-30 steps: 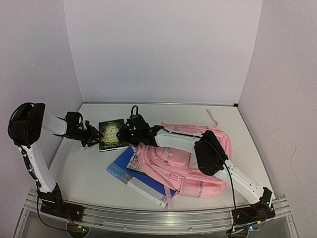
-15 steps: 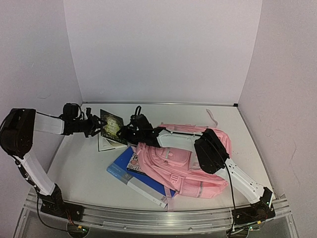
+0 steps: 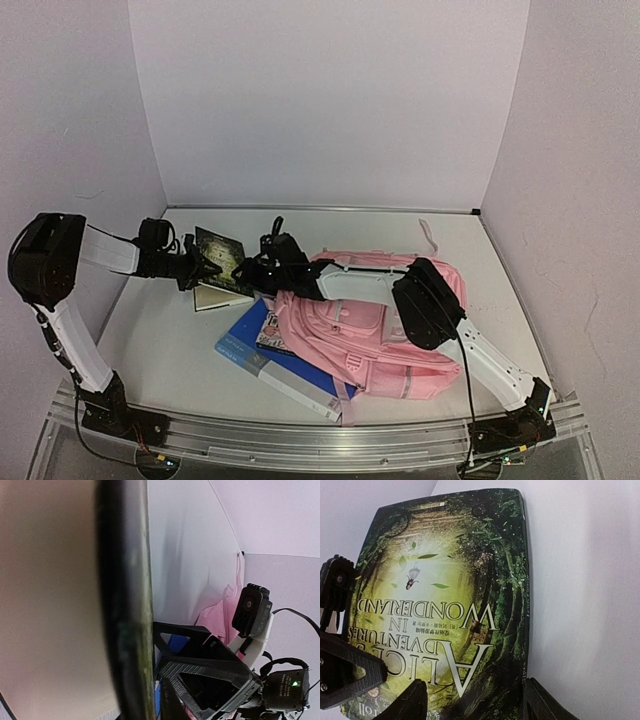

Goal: Pack the student bag
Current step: Pick up the book from the center of the board.

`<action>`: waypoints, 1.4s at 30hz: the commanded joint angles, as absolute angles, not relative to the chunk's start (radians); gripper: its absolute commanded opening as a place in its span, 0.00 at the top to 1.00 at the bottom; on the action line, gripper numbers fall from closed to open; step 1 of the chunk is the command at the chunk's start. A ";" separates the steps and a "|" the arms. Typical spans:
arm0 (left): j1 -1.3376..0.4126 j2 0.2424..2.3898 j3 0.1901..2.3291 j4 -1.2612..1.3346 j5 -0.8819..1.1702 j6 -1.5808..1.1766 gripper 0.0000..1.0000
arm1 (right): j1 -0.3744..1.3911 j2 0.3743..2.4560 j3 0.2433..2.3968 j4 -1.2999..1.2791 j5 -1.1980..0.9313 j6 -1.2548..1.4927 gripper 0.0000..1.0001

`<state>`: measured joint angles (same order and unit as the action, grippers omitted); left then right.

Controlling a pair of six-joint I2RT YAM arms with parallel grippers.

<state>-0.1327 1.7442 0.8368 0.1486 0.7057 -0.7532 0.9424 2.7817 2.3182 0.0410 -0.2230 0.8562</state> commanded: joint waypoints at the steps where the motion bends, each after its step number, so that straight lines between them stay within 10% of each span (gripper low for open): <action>1: -0.144 1.640 0.839 0.056 0.622 -0.698 0.95 | 0.985 2.739 2.220 -0.069 -0.253 0.847 0.34; 28: -0.148 1.019 0.873 0.138 1.055 -0.701 1.00 | 0.928 1.970 1.555 0.306 -0.451 0.747 0.02; 37: -0.229 1.060 0.900 0.251 1.124 -0.749 1.00 | 0.940 1.974 1.539 0.443 -0.551 0.811 0.07; 42: -0.243 1.077 0.894 0.284 1.141 -0.770 1.00 | 0.942 1.930 1.474 0.607 -0.579 0.880 0.34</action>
